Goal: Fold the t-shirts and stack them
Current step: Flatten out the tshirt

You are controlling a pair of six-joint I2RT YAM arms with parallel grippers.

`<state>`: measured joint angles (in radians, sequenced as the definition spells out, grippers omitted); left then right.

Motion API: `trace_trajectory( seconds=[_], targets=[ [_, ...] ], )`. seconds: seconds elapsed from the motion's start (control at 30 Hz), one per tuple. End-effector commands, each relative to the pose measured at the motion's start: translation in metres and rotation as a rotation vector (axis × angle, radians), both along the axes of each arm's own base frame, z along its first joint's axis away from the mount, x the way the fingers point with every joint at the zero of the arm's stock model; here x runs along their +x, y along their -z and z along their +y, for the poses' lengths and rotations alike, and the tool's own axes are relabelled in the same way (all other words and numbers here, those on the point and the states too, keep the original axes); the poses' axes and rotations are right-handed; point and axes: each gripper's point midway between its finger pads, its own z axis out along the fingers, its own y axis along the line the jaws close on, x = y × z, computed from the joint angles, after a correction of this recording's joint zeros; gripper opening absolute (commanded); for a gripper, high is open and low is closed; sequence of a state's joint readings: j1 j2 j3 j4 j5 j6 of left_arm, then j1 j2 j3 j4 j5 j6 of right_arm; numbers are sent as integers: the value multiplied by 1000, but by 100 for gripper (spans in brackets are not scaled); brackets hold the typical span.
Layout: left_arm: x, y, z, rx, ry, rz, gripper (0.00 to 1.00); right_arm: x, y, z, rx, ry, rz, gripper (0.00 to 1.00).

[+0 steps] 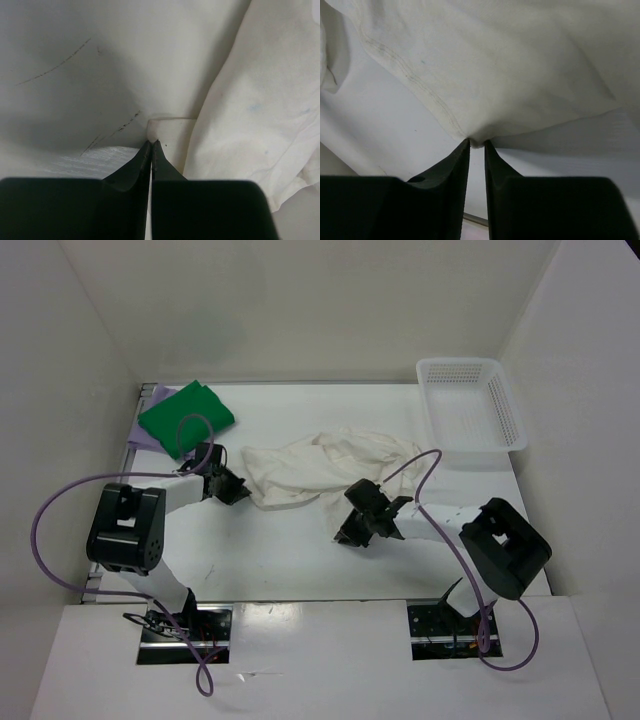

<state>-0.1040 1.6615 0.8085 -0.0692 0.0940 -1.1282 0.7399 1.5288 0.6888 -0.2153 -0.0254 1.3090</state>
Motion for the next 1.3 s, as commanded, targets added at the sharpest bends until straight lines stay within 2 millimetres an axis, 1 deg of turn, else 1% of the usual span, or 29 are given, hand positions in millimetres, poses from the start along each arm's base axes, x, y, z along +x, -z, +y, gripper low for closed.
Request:
trace_trajectory(
  seconds=[0.0,0.1,0.17,0.2,0.27,0.3,0.4,0.43,0.47,0.5,0.53,0.57,0.6,0.63,0.7,0.73,0.77,0.8,0.83,0.87,0.9,0.93,1.0,1.03,1.13,1.17,1.2,1.23,1.27],
  targets=[
    [-2,6,4,34,0,21,0,11,-4,0,-30,-2,-40,22],
    [0,-7,9,68,7,-21,0,15,-7,-2,-49,1,-53,10],
    [7,-26,11,93,29,-69,0,14,-6,-7,-93,-20,-52,1],
    [12,-39,11,100,42,-104,0,21,-18,-7,-100,-15,-86,0],
    [21,-59,18,163,67,-149,0,22,-29,-16,-140,-16,-107,0],
    [22,-73,20,179,71,-184,0,26,-45,-22,-139,6,-155,0],
    [18,-97,24,229,119,-233,0,32,-81,-40,-167,25,-223,0],
    [15,-104,23,232,142,-235,0,35,-106,-47,-146,43,-274,0],
    [12,-117,24,243,155,-260,0,37,-124,-58,-166,52,-290,0],
    [6,-121,25,263,180,-264,0,38,-138,-64,-165,54,-311,0],
    [1,-129,26,273,191,-269,0,44,-172,-68,-128,71,-375,0],
    [-2,-150,25,275,204,-318,0,43,-182,-83,-162,70,-378,0],
    [-10,-155,27,287,221,-305,0,44,-196,-88,-167,68,-397,0],
    [-7,-178,28,310,241,-350,0,53,-231,-93,-161,91,-462,0],
    [-14,-211,35,338,249,-383,0,53,-261,-111,-230,76,-500,0],
    [-15,-231,38,355,263,-418,0,61,-308,-122,-236,122,-595,0],
    [-10,-280,48,373,233,-517,0,66,-321,-127,-268,121,-611,0],
    [-15,-297,54,390,225,-525,0,67,-334,-138,-298,127,-613,0],
    [-14,-316,61,414,219,-552,0,73,-374,-145,-299,129,-696,0],
    [-16,-338,63,424,215,-593,0,75,-393,-152,-307,141,-731,0],
    [-19,-373,63,432,203,-653,0,76,-409,-162,-321,157,-757,0],
    [-15,-383,66,451,201,-666,0,69,-451,-166,-297,166,-861,0],
    [-13,-404,66,456,193,-700,0,74,-478,-173,-286,185,-913,0],
    [-10,-420,69,463,177,-732,1,65,-512,-178,-258,198,-1005,0],
    [-2,-422,69,463,177,-733,1,71,-535,-179,-233,202,-1070,0],
    [0,-407,68,459,199,-699,1,71,-535,-177,-226,193,-1070,0],
    [1,-401,67,458,200,-694,1,83,-517,-173,-244,178,-1025,0],
    [8,-377,70,460,201,-648,1,92,-517,-170,-227,179,-1047,0],
    [10,-381,70,463,197,-665,1,101,-508,-166,-218,164,-1037,0]
  ],
)
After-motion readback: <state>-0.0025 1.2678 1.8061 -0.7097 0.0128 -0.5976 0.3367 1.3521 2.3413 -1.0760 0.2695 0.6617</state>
